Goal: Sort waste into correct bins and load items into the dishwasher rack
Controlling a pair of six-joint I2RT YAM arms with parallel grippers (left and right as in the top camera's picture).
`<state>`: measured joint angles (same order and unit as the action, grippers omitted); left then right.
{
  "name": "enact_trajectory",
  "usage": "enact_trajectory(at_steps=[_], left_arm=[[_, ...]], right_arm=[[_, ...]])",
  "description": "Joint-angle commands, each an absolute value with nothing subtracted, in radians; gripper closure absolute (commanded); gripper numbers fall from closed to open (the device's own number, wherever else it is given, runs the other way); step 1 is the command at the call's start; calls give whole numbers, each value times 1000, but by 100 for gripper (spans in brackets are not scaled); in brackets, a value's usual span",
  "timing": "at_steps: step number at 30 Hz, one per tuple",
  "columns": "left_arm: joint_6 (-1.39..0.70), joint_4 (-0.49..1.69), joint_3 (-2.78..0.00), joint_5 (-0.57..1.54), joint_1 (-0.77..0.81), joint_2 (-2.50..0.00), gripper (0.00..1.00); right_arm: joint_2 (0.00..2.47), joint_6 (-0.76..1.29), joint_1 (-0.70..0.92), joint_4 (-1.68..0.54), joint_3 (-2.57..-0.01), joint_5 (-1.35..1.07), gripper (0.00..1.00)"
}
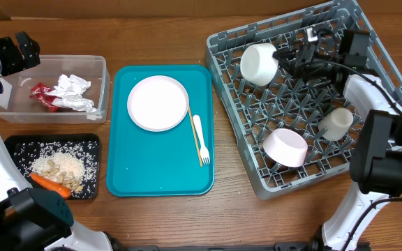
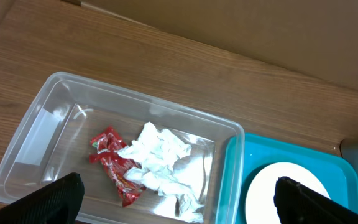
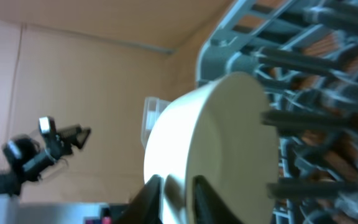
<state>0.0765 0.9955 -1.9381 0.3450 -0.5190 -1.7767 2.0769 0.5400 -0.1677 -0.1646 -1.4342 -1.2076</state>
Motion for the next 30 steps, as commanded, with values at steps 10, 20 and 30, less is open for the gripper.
enact_trajectory(at_steps=[10, 20, 30], left_arm=[[63, 991, -1948, 356, -517, -1769, 0], [63, 991, -1948, 356, -517, -1769, 0], [63, 991, -1948, 356, -517, -1769, 0]], right_arm=[[2060, 463, -266, -170, -1423, -1171, 41], [1850, 340, -306, -308, -1443, -1118, 45], [1680, 76, -2, -792, -1532, -377, 45]])
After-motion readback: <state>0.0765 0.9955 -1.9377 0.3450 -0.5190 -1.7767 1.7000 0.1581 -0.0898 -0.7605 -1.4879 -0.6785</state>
